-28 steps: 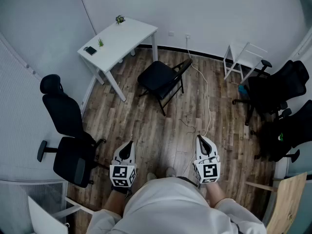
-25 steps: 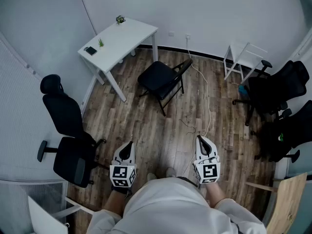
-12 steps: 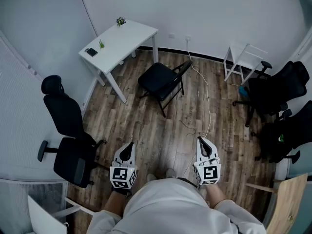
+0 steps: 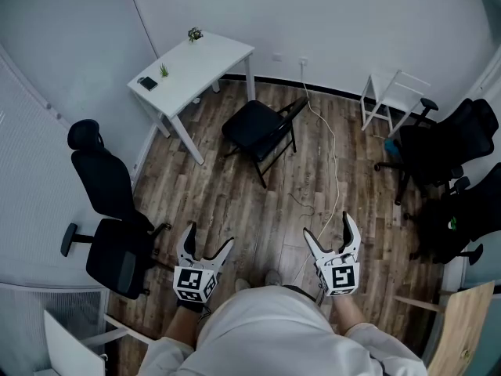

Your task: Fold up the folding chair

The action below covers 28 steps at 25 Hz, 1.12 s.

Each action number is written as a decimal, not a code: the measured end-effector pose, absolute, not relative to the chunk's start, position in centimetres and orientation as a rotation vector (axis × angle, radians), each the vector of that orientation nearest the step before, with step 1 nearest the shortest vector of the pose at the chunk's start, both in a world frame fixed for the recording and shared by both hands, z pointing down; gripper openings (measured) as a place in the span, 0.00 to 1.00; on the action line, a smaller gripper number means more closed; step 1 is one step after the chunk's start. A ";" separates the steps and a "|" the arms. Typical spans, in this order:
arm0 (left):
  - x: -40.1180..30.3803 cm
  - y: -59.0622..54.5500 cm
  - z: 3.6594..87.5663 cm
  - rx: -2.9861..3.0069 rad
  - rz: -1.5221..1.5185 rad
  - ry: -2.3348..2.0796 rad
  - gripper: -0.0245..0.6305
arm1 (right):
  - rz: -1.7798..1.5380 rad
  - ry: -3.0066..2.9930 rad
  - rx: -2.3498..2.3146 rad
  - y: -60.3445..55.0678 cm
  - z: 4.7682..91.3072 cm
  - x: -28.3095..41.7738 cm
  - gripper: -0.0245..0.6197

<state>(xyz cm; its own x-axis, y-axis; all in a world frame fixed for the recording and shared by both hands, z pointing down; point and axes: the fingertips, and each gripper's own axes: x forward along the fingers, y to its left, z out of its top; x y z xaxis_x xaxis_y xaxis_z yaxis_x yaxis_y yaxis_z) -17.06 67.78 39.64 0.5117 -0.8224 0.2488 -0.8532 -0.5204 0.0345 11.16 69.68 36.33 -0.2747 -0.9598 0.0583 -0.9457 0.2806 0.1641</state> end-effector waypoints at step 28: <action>-15.2 61.8 42.2 2.526 0.338 -1.490 0.73 | -0.104 -2.493 1.637 61.7 39.0 11.6 0.71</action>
